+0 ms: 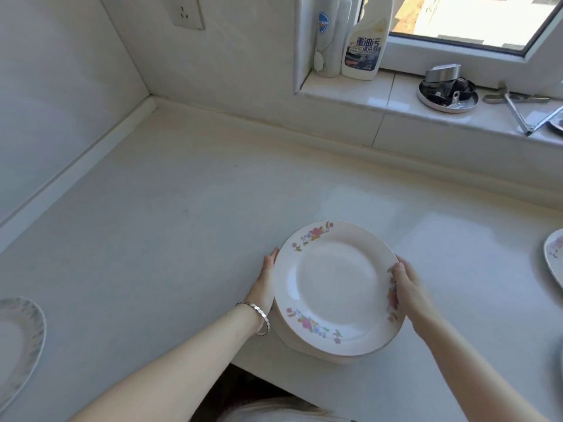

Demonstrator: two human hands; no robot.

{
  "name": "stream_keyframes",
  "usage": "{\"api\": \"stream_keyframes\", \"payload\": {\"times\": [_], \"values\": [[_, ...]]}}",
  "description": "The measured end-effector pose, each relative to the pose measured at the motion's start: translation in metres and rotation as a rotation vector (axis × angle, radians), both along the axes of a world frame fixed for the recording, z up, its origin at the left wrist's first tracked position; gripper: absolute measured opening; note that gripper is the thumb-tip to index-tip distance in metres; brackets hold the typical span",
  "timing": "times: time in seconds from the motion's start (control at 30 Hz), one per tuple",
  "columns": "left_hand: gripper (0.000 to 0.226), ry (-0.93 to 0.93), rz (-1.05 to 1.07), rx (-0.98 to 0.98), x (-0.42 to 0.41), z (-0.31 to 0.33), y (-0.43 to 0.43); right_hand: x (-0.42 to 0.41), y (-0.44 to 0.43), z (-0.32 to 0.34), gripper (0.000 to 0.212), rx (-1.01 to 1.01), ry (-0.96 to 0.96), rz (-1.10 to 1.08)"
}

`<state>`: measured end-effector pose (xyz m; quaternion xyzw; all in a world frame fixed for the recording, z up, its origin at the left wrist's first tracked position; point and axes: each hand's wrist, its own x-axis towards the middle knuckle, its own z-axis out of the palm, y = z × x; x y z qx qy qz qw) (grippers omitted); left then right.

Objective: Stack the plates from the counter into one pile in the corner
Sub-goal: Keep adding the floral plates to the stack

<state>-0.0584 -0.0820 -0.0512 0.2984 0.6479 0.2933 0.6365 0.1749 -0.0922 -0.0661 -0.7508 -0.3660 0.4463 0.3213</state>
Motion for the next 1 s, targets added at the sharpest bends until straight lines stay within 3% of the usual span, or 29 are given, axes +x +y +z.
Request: {"api": "stream_keyframes", "payload": {"times": [0.1,0.13,0.2,0.37,0.6,0.67,0.8,0.87,1.0], "values": [[0.043,0.155,-0.061,0.066,-0.025,0.004,-0.001,-0.019,0.013,0.026,0.038,0.067,-0.494,0.148],[0.036,0.213,-0.028,0.092,-0.037,0.006,-0.002,-0.035,0.017,0.037,0.040,0.149,-0.552,0.209],[0.023,0.290,0.058,0.111,-0.067,0.010,-0.009,-0.073,0.028,0.058,0.035,0.227,-0.507,0.386],[0.028,0.395,0.296,0.052,-0.172,0.014,-0.059,-0.199,0.042,0.076,0.027,0.111,-0.299,0.932],[0.029,0.569,0.727,-0.117,-0.325,0.006,-0.176,-0.380,-0.005,0.051,0.026,-0.041,-0.121,1.320],[0.028,0.591,0.832,-0.138,-0.356,0.005,-0.206,-0.426,-0.027,0.030,0.024,-0.156,-0.011,1.293],[0.019,0.596,0.945,-0.147,-0.402,-0.003,-0.253,-0.503,-0.063,-0.012,0.012,-0.553,0.221,1.014],[0.026,0.611,0.939,-0.143,-0.419,-0.009,-0.270,-0.535,-0.072,-0.026,0.020,-0.697,0.390,0.836],[0.035,0.603,0.893,-0.135,-0.440,-0.018,-0.288,-0.584,-0.079,-0.037,0.043,-0.730,0.633,0.510]]}}
